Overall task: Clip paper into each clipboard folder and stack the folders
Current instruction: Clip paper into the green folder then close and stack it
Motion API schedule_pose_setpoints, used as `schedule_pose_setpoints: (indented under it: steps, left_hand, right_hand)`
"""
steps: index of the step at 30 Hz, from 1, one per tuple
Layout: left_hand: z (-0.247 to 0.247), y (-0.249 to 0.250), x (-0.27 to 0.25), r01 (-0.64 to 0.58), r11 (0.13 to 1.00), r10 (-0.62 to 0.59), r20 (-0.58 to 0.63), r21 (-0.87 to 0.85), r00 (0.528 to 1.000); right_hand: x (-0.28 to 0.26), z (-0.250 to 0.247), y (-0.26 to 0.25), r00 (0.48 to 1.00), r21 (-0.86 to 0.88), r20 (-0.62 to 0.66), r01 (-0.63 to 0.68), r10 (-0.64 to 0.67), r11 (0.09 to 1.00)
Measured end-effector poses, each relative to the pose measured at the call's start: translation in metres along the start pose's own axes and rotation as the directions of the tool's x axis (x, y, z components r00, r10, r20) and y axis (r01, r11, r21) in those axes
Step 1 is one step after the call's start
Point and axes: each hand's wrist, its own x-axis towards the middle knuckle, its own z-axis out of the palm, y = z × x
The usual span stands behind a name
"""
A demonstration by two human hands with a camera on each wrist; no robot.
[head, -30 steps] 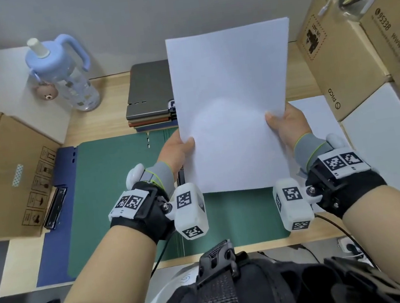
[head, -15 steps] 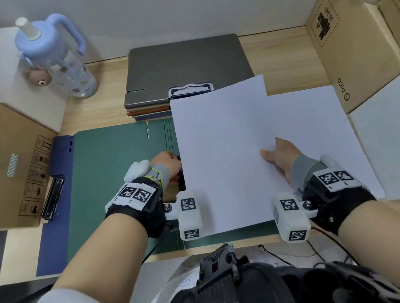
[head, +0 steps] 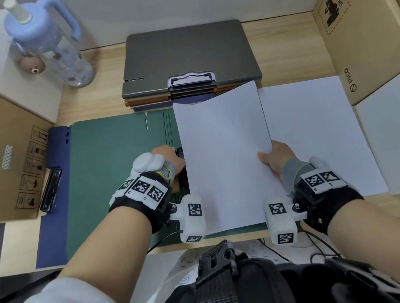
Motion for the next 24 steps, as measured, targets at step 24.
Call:
schedule_pose_setpoints:
  steps: [24]
  left_hand:
    - [-0.01, -0.018, 0.015, -0.216, 0.966, 0.191, 0.175, 0.139, 0.966]
  right_hand:
    - [0.001, 0.006, 0.005, 0.999, -0.058, -0.042, 0.019, -0.021, 0.998]
